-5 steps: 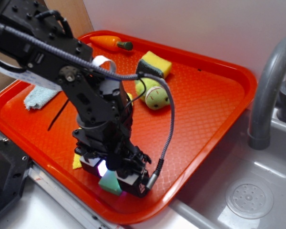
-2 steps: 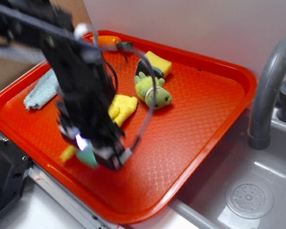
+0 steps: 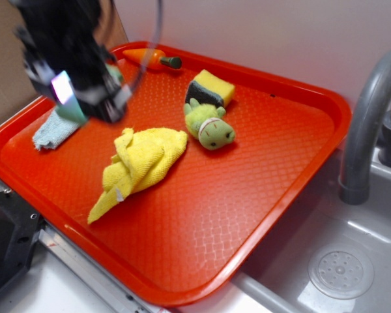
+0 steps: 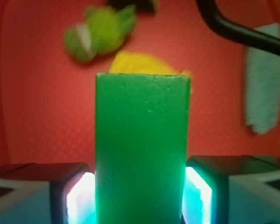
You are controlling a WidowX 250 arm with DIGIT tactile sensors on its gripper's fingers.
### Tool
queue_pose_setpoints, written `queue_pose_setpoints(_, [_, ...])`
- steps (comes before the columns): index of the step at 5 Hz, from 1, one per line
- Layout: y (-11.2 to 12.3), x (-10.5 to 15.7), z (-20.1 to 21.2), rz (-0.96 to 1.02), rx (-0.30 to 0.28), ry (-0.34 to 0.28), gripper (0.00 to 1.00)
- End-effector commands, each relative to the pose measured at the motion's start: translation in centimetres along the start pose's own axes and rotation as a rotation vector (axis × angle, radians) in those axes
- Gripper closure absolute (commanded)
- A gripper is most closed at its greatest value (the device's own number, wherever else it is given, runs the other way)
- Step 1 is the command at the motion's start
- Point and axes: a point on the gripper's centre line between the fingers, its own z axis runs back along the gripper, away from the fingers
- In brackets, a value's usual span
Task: Grab the green block.
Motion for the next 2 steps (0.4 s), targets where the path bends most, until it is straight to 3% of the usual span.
queue_pose_setpoints(1, [4.1, 1.66, 5.64, 0.155, -0.103, -0.115, 1.0])
queue_pose_setpoints(2, [4.57, 1.81, 4.95, 0.215, -0.149, -0.082, 1.0])
